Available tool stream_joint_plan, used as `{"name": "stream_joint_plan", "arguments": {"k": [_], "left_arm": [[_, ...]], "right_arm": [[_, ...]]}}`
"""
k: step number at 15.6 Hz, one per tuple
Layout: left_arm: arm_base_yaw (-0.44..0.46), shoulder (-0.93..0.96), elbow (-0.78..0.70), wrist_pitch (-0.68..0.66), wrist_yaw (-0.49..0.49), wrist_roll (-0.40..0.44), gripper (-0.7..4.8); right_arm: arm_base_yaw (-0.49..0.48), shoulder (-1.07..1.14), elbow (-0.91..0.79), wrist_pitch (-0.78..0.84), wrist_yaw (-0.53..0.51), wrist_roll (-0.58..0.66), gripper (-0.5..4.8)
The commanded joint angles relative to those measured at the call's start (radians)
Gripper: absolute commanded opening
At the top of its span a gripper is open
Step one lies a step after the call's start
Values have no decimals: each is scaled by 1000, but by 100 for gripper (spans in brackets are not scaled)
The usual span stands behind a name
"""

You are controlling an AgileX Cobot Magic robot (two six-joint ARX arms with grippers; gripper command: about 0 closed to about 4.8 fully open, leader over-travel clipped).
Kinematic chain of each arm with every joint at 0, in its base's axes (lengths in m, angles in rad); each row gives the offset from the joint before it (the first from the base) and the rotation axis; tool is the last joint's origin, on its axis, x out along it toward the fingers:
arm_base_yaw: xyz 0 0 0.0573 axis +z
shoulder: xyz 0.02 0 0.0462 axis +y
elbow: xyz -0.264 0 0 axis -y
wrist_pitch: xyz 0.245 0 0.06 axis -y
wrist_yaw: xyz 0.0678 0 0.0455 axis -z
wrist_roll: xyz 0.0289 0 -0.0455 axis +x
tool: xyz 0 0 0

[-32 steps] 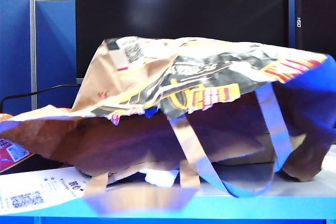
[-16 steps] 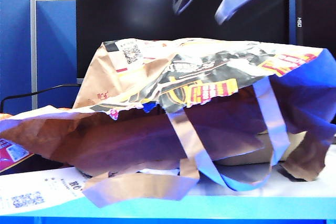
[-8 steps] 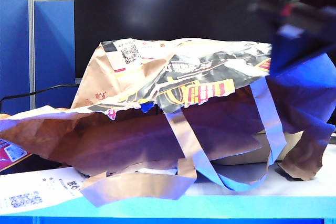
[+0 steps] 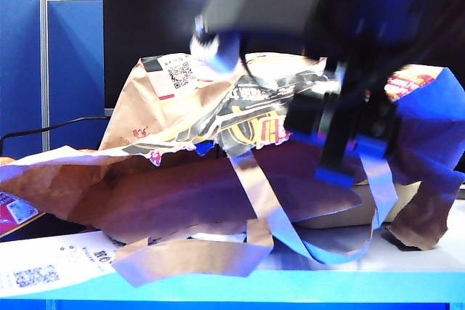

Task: Open the paper bag and put two oranges into the paper bag.

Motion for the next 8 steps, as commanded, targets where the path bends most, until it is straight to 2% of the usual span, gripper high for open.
{"name": "stream_joint_plan", "arguments": {"k": [1,3,4,8], "left_arm": [[0,0,4,6,-3,5,157],[0,0,4,6,-3,5,157],[0,0,4,6,-3,5,157],[0,0,4,6,-3,5,157]], "right_arm": [[-49,0,4,132,14,2,291],[-122,0,4,223,13,-27,195],[-147,0,4,245,14,-35,171],[-231,-2,5,399,14,-230,15]]}}
